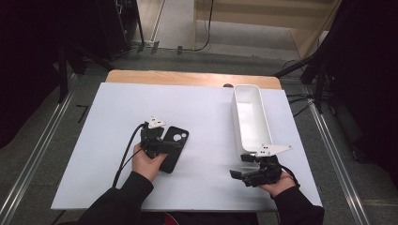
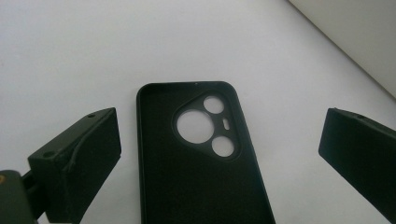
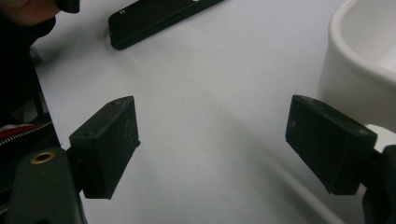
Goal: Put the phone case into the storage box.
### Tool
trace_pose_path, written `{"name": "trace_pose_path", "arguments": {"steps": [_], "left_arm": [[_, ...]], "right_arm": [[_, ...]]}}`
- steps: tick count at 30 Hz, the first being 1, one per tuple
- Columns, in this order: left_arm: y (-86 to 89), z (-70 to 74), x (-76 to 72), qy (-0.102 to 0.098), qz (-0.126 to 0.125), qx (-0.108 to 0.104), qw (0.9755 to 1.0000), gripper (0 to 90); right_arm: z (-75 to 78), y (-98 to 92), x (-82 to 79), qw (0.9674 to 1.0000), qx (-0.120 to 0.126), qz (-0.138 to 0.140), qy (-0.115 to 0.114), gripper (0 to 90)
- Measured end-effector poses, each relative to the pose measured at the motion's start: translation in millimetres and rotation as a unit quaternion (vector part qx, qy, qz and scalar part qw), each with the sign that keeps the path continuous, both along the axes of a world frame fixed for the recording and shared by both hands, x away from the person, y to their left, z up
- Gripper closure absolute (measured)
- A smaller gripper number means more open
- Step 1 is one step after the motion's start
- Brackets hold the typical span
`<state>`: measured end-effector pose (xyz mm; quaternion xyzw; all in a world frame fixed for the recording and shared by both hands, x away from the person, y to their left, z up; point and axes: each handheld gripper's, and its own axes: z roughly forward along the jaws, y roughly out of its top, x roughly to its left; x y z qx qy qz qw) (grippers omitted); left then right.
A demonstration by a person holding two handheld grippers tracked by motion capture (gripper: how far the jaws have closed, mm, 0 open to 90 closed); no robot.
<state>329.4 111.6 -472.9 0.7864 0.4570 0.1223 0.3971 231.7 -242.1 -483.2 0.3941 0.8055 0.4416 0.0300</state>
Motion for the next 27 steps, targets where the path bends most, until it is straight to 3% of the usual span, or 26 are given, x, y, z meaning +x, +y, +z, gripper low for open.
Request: {"name": "trace_pose_path", "arguments": {"steps": [5, 12, 17, 19, 21, 27], "left_arm": [[-2.4, -4.0, -1.1, -0.001, 0.003, 0.015, 0.9999, 0.0], [-4.8, -11.5, -4.0, -0.004, 0.010, 0.015, 0.9998, 0.0], [-7.1, -17.4, -6.8, -0.003, 0.006, 0.034, 0.9994, 0.0], [-8.6, -20.3, -8.3, -0.006, 0.020, 0.042, 0.9989, 0.0], [-8.2, -22.7, -9.7, -0.007, 0.022, 0.033, 0.9992, 0.0], [-9.4, -29.4, -11.9, -0.001, 0.017, 0.053, 0.9984, 0.0]], "right_arm": [[0.0, 0.0, -0.1, 1.0000, -0.001, 0.000, 0.000, 15.5], [0.3, -0.7, -0.2, 1.0000, 0.002, 0.001, -0.001, 15.5], [0.3, -0.5, -0.2, 1.0000, 0.001, 0.002, -0.001, 15.6], [0.3, -0.6, -0.2, 1.0000, 0.002, 0.002, -0.002, 15.5], [0.3, -0.6, -0.2, 1.0000, 0.002, 0.003, -0.002, 15.6], [0.5, -0.2, -0.5, 1.0000, 0.002, 0.003, 0.000, 15.6]]}}
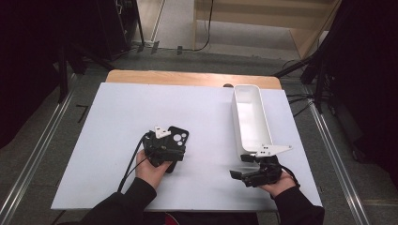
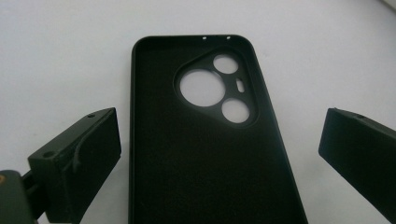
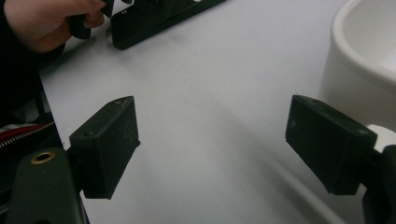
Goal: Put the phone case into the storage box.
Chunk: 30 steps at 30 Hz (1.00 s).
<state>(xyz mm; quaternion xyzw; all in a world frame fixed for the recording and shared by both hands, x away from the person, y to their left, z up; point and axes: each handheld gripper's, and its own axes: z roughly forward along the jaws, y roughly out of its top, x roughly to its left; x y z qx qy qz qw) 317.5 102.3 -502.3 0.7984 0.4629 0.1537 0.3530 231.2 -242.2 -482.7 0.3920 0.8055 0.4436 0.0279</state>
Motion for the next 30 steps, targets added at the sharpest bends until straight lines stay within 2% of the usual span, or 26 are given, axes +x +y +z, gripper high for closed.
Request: {"name": "trace_pose_path", "arguments": {"steps": [5, 8, 9, 16, 18, 19, 30], "left_arm": [[-0.7, -4.1, -0.1, 0.005, 0.007, 0.022, 0.9997, 0.0], [0.0, -7.7, -1.4, 0.008, 0.007, 0.016, 0.9998, 0.0], [-0.6, -8.6, -2.4, 0.001, 0.006, 0.021, 0.9998, 0.0], [-3.7, -9.9, -5.9, -0.011, 0.006, 0.040, 0.9991, 0.6], [-5.9, -9.8, -8.9, -0.026, 0.008, 0.051, 0.9984, 8.4], [-6.7, -10.0, -9.0, -0.026, 0.008, 0.056, 0.9981, 9.3], [-6.7, -9.9, -9.5, -0.023, 0.016, 0.054, 0.9982, 10.4]], "right_arm": [[0.1, 0.1, -0.2, 1.0000, 0.000, -0.001, 0.000, 15.6], [0.2, 0.2, -0.3, 1.0000, -0.001, 0.001, 0.000, 15.5], [0.1, 0.3, -0.3, 1.0000, -0.001, 0.001, -0.001, 15.6], [-0.2, 0.7, 0.1, 1.0000, -0.002, 0.002, -0.004, 15.6], [0.1, 0.7, -0.2, 1.0000, -0.001, 0.002, -0.003, 15.6], [0.2, 0.9, -0.4, 1.0000, 0.000, 0.002, -0.002, 15.5], [0.0, 1.3, 0.1, 1.0000, 0.000, 0.001, -0.002, 15.5]]}}
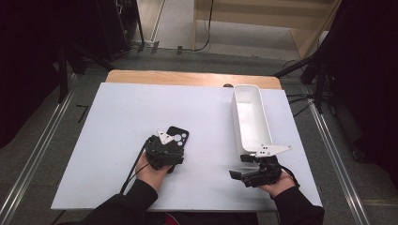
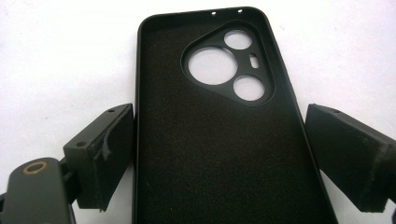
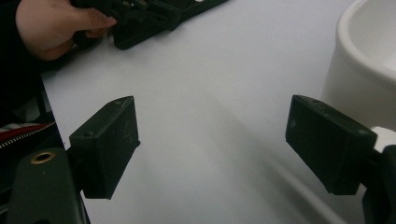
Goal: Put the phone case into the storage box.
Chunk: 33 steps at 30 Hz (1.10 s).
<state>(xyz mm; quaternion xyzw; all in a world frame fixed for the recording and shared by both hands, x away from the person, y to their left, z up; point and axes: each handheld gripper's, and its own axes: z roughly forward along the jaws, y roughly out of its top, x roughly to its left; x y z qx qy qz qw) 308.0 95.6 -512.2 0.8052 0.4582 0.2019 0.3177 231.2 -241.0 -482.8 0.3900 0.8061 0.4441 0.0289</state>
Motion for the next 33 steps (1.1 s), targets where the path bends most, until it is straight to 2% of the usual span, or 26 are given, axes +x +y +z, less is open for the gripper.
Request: {"name": "trace_pose_path", "arguments": {"steps": [12, 16, 24, 33], "left_arm": [[2.2, 1.8, 0.1, 0.004, 0.004, -0.009, 0.9999, 12.2], [4.2, 3.2, 1.9, 0.012, 0.008, -0.032, 0.9994, 13.0], [4.0, 9.6, 2.1, 0.018, -0.004, -0.044, 0.9989, 13.5], [7.2, 23.5, 3.0, 0.016, -0.015, -0.077, 0.9968, 13.6]], "right_arm": [[0.3, -1.0, -0.1, 1.0000, 0.005, 0.000, 0.001, 15.5], [0.3, -0.7, 0.1, 1.0000, 0.005, 0.002, 0.000, 15.6], [0.6, -1.0, -0.2, 1.0000, 0.007, 0.002, -0.002, 15.5], [1.5, -0.1, -1.1, 1.0000, 0.007, 0.002, -0.003, 15.6]]}}
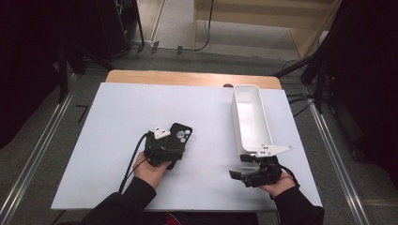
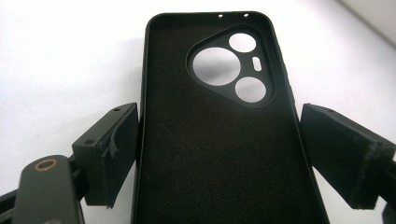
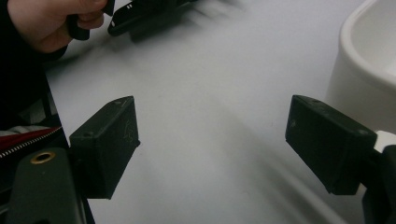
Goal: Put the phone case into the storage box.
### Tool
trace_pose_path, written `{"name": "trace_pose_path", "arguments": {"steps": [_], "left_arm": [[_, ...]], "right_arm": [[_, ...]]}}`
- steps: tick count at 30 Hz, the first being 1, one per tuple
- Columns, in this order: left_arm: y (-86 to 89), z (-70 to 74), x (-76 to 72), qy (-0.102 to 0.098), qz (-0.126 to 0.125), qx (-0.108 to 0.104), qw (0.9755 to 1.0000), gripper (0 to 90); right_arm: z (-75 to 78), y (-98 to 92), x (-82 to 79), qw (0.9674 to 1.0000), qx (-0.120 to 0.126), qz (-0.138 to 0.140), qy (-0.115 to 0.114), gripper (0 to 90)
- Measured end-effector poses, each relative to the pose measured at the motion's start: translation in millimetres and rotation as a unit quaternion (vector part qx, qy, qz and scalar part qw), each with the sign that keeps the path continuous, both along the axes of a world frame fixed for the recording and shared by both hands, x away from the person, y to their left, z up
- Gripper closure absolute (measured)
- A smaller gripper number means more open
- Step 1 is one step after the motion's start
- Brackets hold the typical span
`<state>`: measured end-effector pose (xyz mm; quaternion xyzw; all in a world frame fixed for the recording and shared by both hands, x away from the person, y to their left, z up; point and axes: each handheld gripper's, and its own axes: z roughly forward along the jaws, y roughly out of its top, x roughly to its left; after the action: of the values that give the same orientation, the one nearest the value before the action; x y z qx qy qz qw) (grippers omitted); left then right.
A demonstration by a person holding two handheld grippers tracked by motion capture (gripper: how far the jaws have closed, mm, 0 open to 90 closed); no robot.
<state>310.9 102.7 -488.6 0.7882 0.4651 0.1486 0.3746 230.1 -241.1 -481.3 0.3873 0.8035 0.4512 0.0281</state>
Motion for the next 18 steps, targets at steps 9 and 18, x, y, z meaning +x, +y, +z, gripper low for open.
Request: {"name": "trace_pose_path", "arguments": {"steps": [9, 18], "left_arm": [[4.8, 8.1, 1.3, 0.009, 0.000, -0.029, 0.9995, 13.6], [9.4, 22.1, -0.3, 0.000, -0.011, -0.075, 0.9971, 13.6]], "right_arm": [[3.9, 2.3, -1.4, 1.0000, -0.006, -0.003, 0.001, 15.6], [14.6, 11.0, -3.0, 0.9997, -0.021, -0.005, -0.010, 15.6]]}}
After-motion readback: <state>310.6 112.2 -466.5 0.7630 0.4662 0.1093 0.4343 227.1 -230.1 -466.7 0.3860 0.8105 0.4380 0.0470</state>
